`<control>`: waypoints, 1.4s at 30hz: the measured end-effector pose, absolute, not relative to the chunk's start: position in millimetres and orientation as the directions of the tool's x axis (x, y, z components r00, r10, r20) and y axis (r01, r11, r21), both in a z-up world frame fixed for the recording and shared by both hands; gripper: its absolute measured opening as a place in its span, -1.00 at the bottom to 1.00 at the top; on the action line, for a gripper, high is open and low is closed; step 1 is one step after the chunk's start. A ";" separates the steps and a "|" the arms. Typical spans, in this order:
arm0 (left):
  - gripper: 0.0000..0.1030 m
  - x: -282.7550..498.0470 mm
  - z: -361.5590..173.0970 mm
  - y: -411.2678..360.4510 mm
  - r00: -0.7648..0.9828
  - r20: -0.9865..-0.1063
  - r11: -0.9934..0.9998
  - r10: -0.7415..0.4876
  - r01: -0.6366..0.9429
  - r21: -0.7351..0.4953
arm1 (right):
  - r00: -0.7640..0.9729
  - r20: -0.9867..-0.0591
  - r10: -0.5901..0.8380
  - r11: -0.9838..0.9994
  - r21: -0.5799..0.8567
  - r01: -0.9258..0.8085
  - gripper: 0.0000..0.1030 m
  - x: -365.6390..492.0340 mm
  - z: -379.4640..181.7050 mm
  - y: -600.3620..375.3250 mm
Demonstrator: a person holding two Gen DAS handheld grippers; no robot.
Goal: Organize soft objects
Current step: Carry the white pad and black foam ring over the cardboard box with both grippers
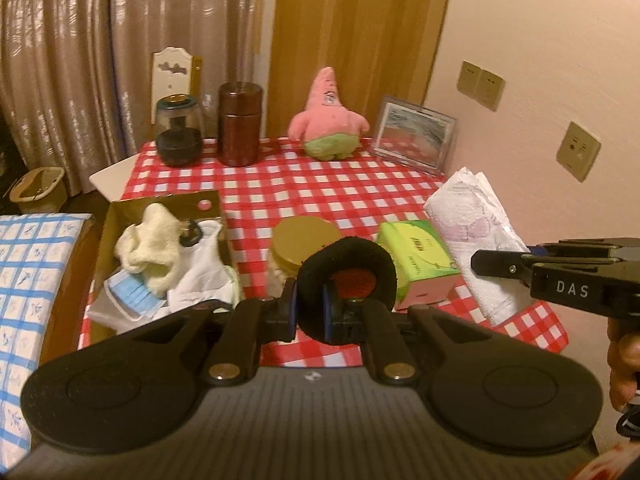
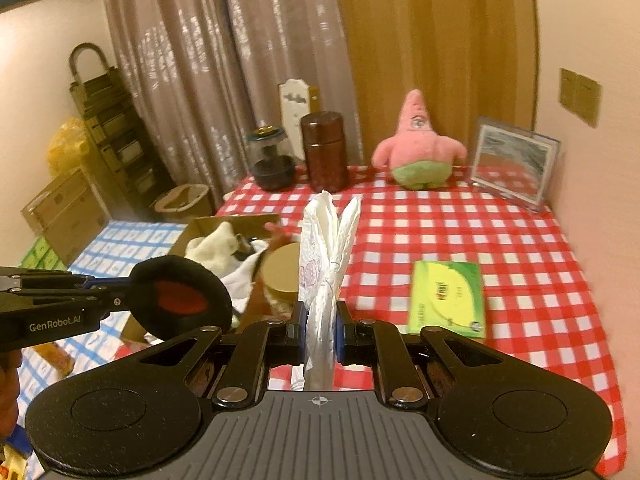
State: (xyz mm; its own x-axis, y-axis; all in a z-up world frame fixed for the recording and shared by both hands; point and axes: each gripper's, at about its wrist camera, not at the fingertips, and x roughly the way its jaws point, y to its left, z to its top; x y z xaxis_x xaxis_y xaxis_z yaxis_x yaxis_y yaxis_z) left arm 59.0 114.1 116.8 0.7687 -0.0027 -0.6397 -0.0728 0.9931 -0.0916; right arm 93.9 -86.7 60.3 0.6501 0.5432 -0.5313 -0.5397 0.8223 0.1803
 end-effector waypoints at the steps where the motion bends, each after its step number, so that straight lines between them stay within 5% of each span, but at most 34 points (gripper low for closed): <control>1: -0.79 57.1 117.0 118.1 0.769 -0.640 0.993 0.003 -0.080 -0.092 | 0.644 -0.533 0.549 0.817 0.179 -0.548 -0.74 93.6 59.6 -80.9; 21: -0.79 27.0 104.4 204.7 0.725 -0.671 0.959 0.155 -0.272 -0.073 | 0.529 -0.561 0.637 0.711 0.161 -0.685 -0.74 97.5 40.3 25.1; 42: -0.79 57.8 57.1 264.5 0.666 -0.730 0.943 0.156 -0.320 -0.090 | 0.468 -0.617 0.633 0.680 0.154 -0.716 -0.74 140.0 4.8 97.1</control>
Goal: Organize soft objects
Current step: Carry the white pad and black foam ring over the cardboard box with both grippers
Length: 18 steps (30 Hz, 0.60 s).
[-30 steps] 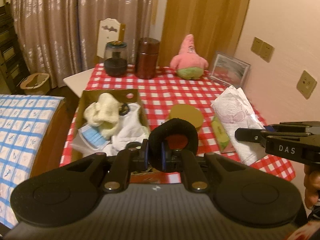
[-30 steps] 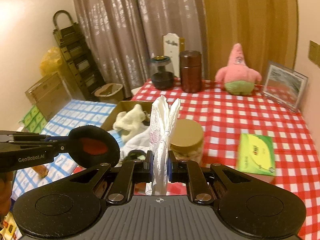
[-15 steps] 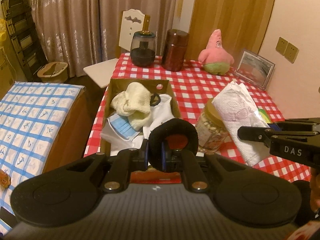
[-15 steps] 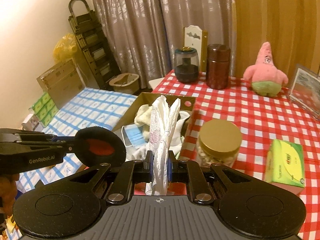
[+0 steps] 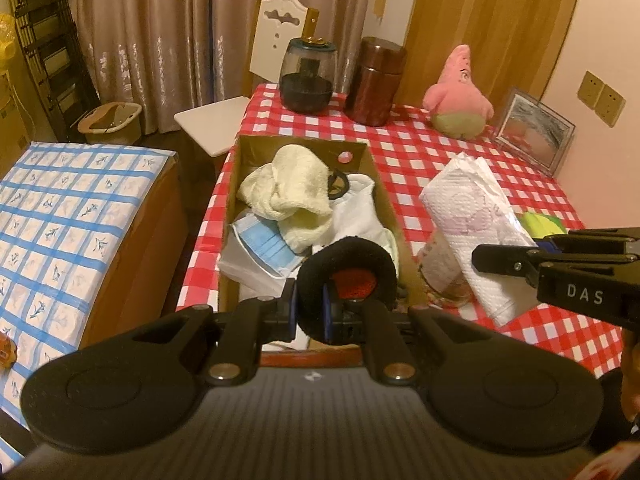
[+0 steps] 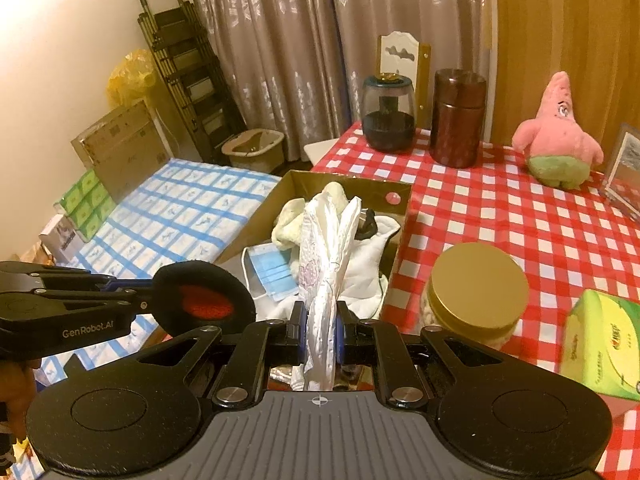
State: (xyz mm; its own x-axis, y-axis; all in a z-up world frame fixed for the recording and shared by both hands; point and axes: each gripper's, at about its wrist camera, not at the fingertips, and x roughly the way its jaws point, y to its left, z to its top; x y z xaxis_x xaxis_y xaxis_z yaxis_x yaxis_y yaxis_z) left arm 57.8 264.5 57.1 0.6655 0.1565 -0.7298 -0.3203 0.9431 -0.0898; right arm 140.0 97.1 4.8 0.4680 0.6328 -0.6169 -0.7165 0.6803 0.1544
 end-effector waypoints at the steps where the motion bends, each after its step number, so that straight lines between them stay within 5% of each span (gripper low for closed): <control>1: -0.79 60.2 54.5 268.0 0.662 -0.733 0.942 0.159 -0.323 -0.088 | 0.466 -0.620 0.632 0.680 0.154 -0.716 -0.74 142.1 2.6 100.2; 18: -0.79 110.4 15.6 309.6 0.614 -0.773 0.948 0.157 -0.314 -0.057 | 0.418 -0.667 0.617 0.672 0.168 -0.722 -0.74 181.0 -33.1 146.8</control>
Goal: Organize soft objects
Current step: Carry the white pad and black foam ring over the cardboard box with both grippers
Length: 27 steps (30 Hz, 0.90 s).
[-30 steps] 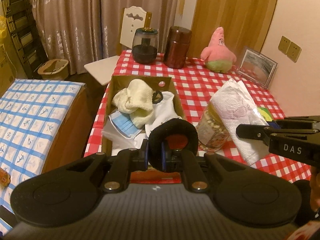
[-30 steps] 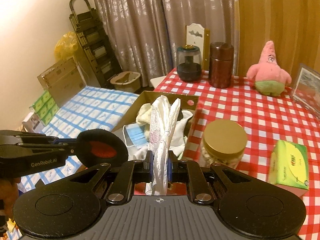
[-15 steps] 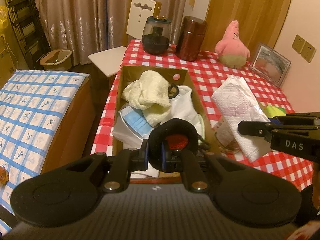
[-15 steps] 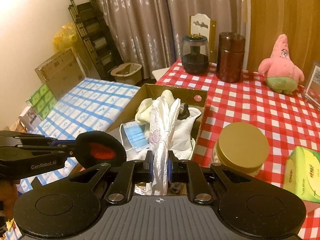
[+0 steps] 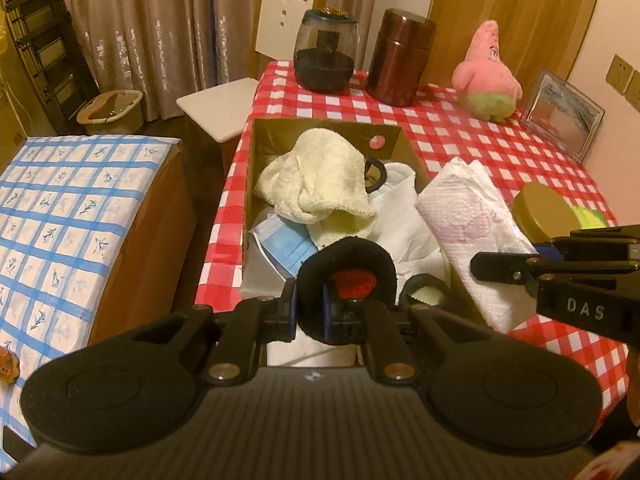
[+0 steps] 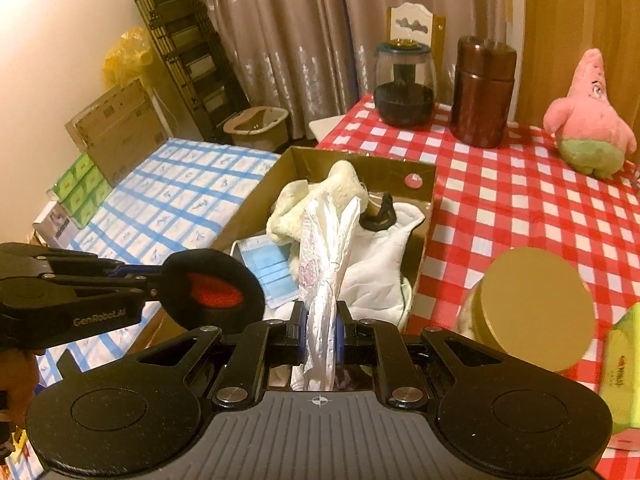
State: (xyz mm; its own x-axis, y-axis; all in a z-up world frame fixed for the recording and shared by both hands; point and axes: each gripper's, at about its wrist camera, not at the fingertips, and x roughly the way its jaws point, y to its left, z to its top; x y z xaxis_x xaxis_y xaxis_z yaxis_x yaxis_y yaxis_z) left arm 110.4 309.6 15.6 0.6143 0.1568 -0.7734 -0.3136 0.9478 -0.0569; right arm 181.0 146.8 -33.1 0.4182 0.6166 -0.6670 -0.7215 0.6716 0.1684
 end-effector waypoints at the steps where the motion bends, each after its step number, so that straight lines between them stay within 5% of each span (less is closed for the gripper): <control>1: -0.79 113.3 13.1 310.3 0.611 -0.777 0.949 0.154 -0.309 -0.055 | 0.415 -0.670 0.616 0.672 0.171 -0.720 -0.74 182.9 -36.2 148.4; 27: -0.59 166.4 -48.0 330.2 0.530 -0.833 0.955 0.160 -0.295 -0.004 | 0.364 -0.745 0.559 0.686 0.169 -0.707 -0.73 220.5 -95.8 191.9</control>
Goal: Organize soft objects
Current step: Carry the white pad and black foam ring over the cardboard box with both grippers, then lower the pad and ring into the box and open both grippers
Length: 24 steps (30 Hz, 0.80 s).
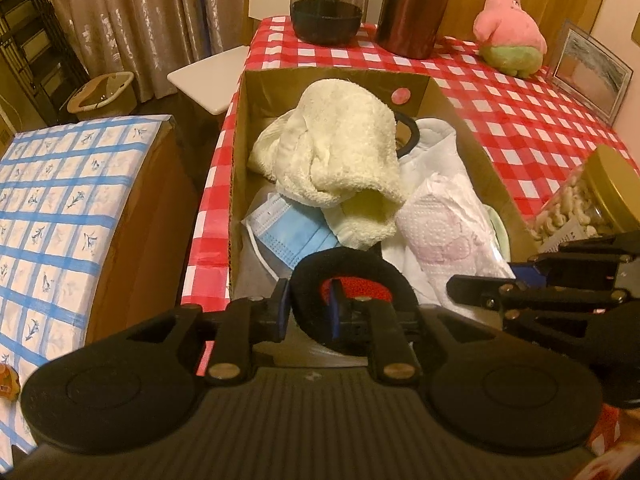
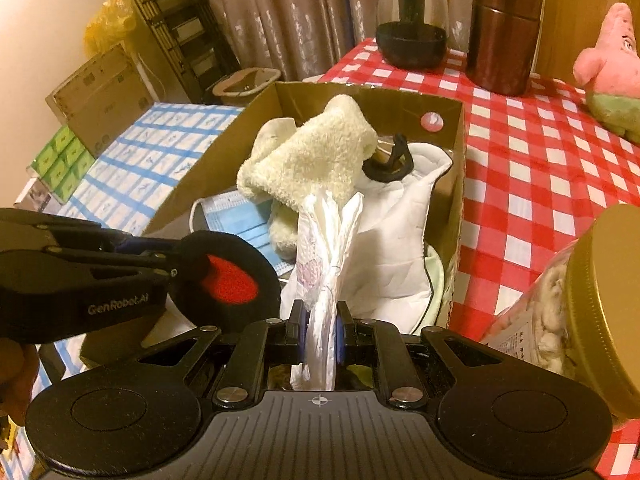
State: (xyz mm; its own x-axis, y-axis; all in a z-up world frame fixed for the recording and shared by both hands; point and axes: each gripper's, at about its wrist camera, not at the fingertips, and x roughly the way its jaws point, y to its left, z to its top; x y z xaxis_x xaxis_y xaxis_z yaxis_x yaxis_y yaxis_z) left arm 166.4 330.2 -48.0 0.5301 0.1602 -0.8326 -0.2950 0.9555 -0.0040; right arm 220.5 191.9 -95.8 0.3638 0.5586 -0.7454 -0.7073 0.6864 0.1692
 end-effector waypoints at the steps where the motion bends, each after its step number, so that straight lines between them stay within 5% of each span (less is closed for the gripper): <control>1: -0.53 166.6 -48.2 330.3 0.528 -0.834 0.955 0.159 -0.295 -0.004 | 0.362 -0.743 0.562 0.684 0.172 -0.709 -0.73 220.9 -95.7 190.8; 7: -0.16 164.4 -44.2 328.2 0.535 -0.830 0.957 0.154 -0.291 -0.010 | 0.349 -0.726 0.593 0.667 0.199 -0.718 -0.72 219.8 -92.4 185.9; 10: 0.12 160.1 -37.4 327.2 0.549 -0.821 0.957 0.156 -0.291 -0.013 | 0.351 -0.720 0.599 0.658 0.192 -0.728 -0.37 214.7 -88.1 186.2; 12: 0.18 155.7 -31.3 326.7 0.562 -0.812 0.956 0.155 -0.291 -0.019 | 0.353 -0.711 0.608 0.651 0.193 -0.734 -0.19 211.3 -84.7 184.6; 24: 0.26 133.2 -12.9 322.8 0.593 -0.789 0.976 0.157 -0.216 0.031 | 0.401 -0.669 0.626 0.649 0.161 -0.744 -0.18 202.9 -70.0 168.7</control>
State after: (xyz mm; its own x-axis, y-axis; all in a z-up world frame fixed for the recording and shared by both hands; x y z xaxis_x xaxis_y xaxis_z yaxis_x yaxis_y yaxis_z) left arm 133.2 322.8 -12.9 0.5935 0.1567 -0.7895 -0.2159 0.9759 0.0314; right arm 202.9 168.7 -70.0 0.4009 0.6257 -0.6692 -0.7438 0.6487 0.1610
